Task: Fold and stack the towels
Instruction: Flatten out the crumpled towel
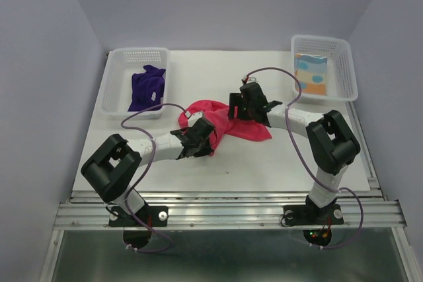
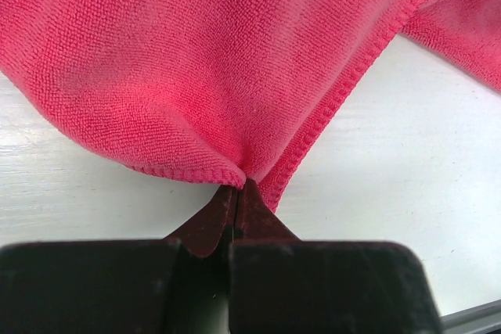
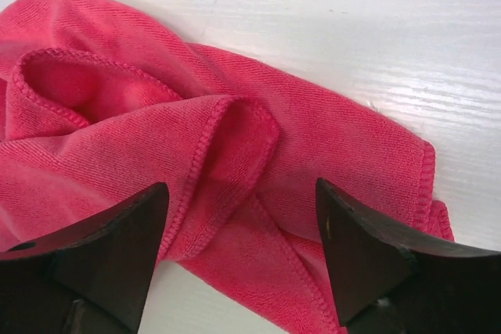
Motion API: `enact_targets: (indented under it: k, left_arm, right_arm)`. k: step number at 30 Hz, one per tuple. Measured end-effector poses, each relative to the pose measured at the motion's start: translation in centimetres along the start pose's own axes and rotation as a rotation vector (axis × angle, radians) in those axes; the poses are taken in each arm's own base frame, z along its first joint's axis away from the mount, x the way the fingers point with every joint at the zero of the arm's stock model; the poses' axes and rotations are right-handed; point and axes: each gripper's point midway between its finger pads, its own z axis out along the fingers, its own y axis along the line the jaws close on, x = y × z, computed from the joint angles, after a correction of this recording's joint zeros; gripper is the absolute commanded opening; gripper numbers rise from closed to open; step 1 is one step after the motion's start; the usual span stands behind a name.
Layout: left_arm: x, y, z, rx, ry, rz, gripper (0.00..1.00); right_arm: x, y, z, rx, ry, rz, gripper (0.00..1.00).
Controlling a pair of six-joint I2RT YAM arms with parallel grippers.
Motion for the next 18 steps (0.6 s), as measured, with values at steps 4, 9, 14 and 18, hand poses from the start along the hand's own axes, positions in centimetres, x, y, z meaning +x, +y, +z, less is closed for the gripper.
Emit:
enact_targets:
  k: [4, 9, 14, 18]
  left_arm:
    - [-0.1, 0.1, 0.0, 0.003, 0.004, -0.007, 0.0]
    - [-0.1, 0.0, 0.0, 0.006, 0.008, -0.01, 0.0]
    - [-0.2, 0.1, 0.1, 0.007, 0.008, -0.015, 0.0]
    - [-0.3, 0.2, 0.1, 0.01, 0.006, -0.02, 0.0]
  right_arm:
    - [0.3, -0.6, 0.3, 0.03, 0.003, -0.002, 0.68]
    - [0.5, -1.1, 1.3, 0.061, 0.006, -0.006, 0.61]
    - [0.4, -1.4, 2.9, 0.091, 0.005, -0.009, 0.56]
    - [0.5, -1.6, 3.2, 0.101, 0.006, -0.01, 0.53]
